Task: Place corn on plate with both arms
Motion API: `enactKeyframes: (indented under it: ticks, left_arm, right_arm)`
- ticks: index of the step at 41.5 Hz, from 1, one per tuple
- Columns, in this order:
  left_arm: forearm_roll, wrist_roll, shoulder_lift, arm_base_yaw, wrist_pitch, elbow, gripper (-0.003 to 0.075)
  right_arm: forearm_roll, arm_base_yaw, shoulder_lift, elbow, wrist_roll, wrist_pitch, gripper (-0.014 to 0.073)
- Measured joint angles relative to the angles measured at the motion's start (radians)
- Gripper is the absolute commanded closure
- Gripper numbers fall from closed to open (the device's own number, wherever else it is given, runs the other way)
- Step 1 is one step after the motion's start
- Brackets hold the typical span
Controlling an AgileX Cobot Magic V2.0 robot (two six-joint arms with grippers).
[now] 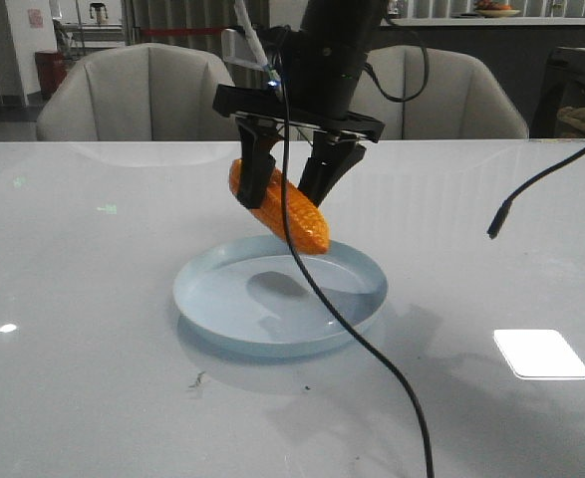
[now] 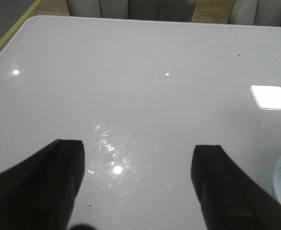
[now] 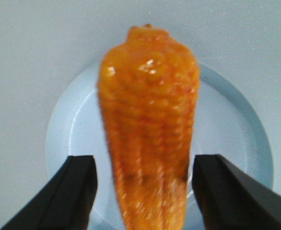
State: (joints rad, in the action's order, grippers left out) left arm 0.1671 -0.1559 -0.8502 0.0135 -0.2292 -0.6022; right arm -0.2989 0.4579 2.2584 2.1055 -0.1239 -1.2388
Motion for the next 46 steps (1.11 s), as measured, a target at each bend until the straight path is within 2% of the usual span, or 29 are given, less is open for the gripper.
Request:
enactKeyframes:
  ticks: [27,37,46]
  left_arm:
    - [0.0,0.0,0.0,0.0,0.0,0.0,0.0193]
    - [0.0,0.0,0.0,0.0,0.0,0.0,0.0193]
    - [0.0,0.0,0.0,0.0,0.0,0.0,0.0193]
  right_arm:
    - [0.002,-0.011,-0.011,-0.002,-0.038,0.002,-0.0029]
    - [0.006,-0.098,-0.133,-0.004,-0.038,0.002,-0.0029]
    - [0.067,-0.254,-0.358,-0.006,-0.038,-0.008,-0.0029]
